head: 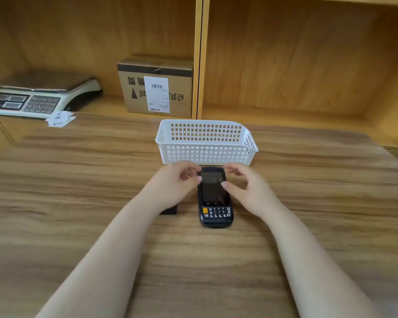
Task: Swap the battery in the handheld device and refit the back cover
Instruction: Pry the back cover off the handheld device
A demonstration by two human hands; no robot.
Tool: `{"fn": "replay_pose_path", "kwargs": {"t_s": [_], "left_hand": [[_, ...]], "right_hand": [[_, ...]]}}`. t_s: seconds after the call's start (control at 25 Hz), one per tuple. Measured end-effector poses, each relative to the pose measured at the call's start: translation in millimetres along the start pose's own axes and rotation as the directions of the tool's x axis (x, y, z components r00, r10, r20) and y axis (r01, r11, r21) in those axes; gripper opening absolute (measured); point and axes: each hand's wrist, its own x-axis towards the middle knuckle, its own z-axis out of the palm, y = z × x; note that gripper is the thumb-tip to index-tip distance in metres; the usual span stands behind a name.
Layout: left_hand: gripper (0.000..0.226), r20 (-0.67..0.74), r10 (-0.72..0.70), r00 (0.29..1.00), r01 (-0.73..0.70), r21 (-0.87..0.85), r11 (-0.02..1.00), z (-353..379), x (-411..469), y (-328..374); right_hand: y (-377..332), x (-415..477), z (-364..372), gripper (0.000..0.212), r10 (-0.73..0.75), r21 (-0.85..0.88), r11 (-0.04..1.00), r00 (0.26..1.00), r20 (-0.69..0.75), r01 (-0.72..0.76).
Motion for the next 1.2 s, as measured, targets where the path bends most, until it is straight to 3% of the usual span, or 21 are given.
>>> {"fn": "replay_pose_path", "kwargs": {"t_s": [0.16,0.36,0.48,0.56,0.68,0.8,0.92,1.0,1.08,1.16,1.2], "left_hand": [[0.038,0.082,0.015,0.996,-0.021,0.065,0.998,17.6,-10.5,-7.8],[0.055,0.215,-0.027,0.976,-0.029,0.251,0.968,17.5,-6.1,-17.1],[0.054,0.250,-0.057,0.967,-0.057,0.424,0.904,17.7,-4.1,-17.9],[0.054,0.208,-0.021,0.978,-0.076,0.445,0.892,18.9,-2.5,-18.3],[0.046,0.140,0.038,0.989,-0.072,0.240,0.968,21.2,-2.1,-17.7],[0.026,0.185,0.050,0.981,-0.064,0.072,0.995,25.6,-4.8,-13.0],[0.068,0.183,-0.064,0.981,0.082,-0.092,0.992,28.0,-6.8,-6.1],[0.069,0.172,-0.044,0.984,0.067,-0.127,0.990,28.6,-6.3,-5.6],[0.048,0.175,-0.001,0.985,0.035,-0.192,0.981,27.7,-7.5,-4.3],[0.020,0.160,0.001,0.987,0.047,-0.296,0.954,25.6,-4.9,-7.3],[0.034,0.145,-0.007,0.989,0.054,-0.319,0.946,22.9,-5.1,-6.6]], "right_hand": [[-0.6,-5.4,6.1,0.037,0.132,-0.057,0.990,0.990,0.044,-0.130],[0.1,-6.6,2.9,0.043,0.175,-0.018,0.985,0.974,0.141,-0.174],[-3.7,-10.2,-3.4,0.042,0.194,0.101,0.973,0.974,0.120,-0.207],[-5.6,-12.7,-2.3,0.042,0.183,0.238,0.950,0.979,0.091,-0.200],[-6.7,-12.8,8.5,0.040,0.137,0.394,0.908,0.989,0.053,-0.146],[-9.4,-12.4,17.7,0.038,0.087,0.461,0.883,0.996,0.030,-0.091],[-14.0,-14.1,22.3,0.037,0.059,0.431,0.901,0.998,0.006,-0.055],[-14.4,-14.6,25.4,0.041,0.037,0.374,0.927,0.999,0.021,-0.042],[-10.6,-13.9,27.0,0.057,0.026,0.308,0.951,0.999,0.039,-0.037],[-5.0,-12.0,23.4,0.093,0.048,0.222,0.973,0.998,0.049,-0.058],[-1.1,-10.3,21.1,0.109,0.068,0.154,0.985,0.995,0.067,-0.078]]}}
